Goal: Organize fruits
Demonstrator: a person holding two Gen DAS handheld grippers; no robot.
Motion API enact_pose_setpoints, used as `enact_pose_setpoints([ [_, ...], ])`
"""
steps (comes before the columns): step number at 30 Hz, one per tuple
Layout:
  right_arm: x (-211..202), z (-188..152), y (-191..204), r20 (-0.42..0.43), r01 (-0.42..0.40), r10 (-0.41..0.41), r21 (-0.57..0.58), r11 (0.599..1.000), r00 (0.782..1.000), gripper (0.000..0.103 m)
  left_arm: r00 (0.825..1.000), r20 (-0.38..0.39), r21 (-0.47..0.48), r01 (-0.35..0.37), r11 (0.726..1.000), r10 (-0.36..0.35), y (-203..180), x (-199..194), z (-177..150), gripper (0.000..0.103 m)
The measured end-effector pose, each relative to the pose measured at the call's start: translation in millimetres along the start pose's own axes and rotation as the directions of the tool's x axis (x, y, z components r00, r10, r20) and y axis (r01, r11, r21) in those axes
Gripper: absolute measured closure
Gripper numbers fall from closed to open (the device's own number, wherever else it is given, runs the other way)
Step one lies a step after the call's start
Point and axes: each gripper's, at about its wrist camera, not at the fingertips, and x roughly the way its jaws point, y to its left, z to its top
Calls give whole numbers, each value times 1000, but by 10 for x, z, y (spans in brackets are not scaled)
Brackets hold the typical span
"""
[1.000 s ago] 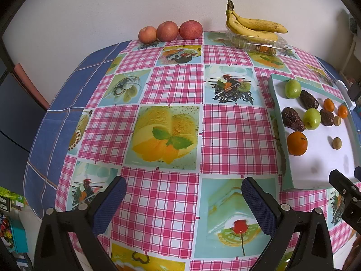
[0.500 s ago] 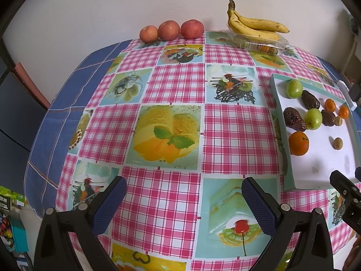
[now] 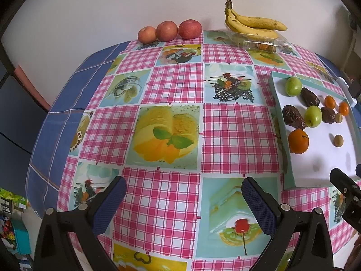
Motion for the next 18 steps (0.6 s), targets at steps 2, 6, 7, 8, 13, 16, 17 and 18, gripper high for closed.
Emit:
enact_pose_setpoints([
  [2,0,0,1,0,0,0,1,1000,1000,10,1000,0,1,-3,1000,3,-3,0,0,0],
  [6,1,1,-2,0,0,0,0,1000,1000,10,1000,1,-3,-6,1000,6,6,-2,0,0],
  [7,0,0,0,0,0,0,0,1000,1000,10,1000,1,-3,-6,1000,6,4,-4,1,0],
  [8,-1,-1,2,0,0,0,0,1000,1000,10,1000,2,-2,-6,1000,6,4,-5,2,0],
  [13,-3,-2,3,0,0,0,0,1000,1000,10,1000,7,-2,-13,1000,13,2,-17,3,0],
  [16,0,0,0,0,0,0,1,1000,1000,10,1000,6,-8,-17,1000,17,11,-20,2,0],
  [17,1,1,-2,0,0,0,0,1000,1000,10,1000,7,-10,-17,1000,17,15,-21,2,0],
  [18,-1,0,1,0,1,-1,0,1000,1000,10,1000,7,-10,-18,1000,18,16,-23,4,0],
])
